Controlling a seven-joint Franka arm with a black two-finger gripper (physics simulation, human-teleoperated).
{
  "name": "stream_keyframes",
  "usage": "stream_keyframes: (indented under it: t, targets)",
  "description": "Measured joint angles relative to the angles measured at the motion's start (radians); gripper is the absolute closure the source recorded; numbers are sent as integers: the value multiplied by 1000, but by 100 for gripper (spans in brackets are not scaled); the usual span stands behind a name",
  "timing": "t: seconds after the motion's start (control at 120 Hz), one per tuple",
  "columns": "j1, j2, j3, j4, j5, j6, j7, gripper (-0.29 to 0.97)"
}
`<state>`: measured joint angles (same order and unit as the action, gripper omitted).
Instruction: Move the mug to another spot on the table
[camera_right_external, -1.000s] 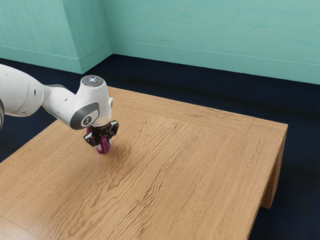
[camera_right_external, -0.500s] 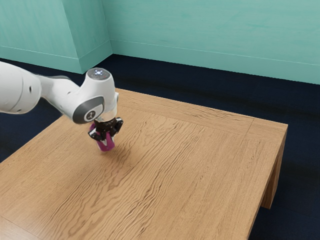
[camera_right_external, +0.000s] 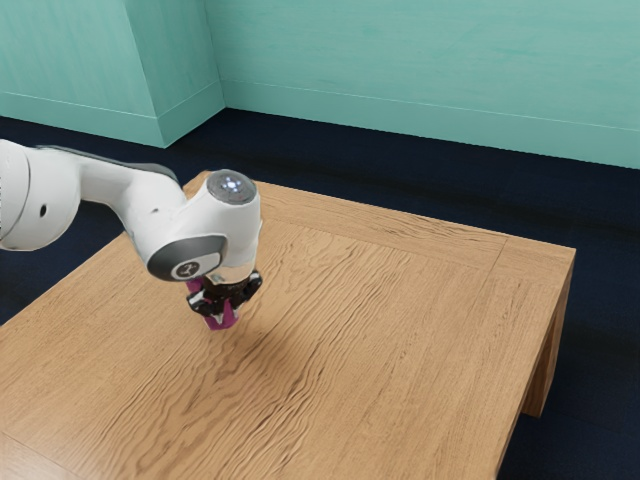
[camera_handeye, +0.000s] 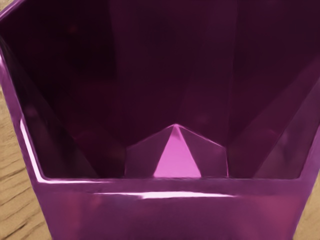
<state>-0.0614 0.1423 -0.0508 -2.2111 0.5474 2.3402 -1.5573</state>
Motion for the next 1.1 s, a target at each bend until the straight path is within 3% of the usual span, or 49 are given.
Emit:
stream_keyframes:
  t: [0.1, 0.208, 0.667, 0.883, 1.1]
  targets:
    - [5, 9, -8, -14, 83, -1, -80, 79]
    - [2, 12, -17, -37, 123, 28, -163, 78]
    - [2, 57, -18, -57, 146, 131, -403, 75]
    - [4, 69, -18, -55, 153, 143, -471, 31]
    - [4, 69, -18, -56, 149, 153, -521, 11]
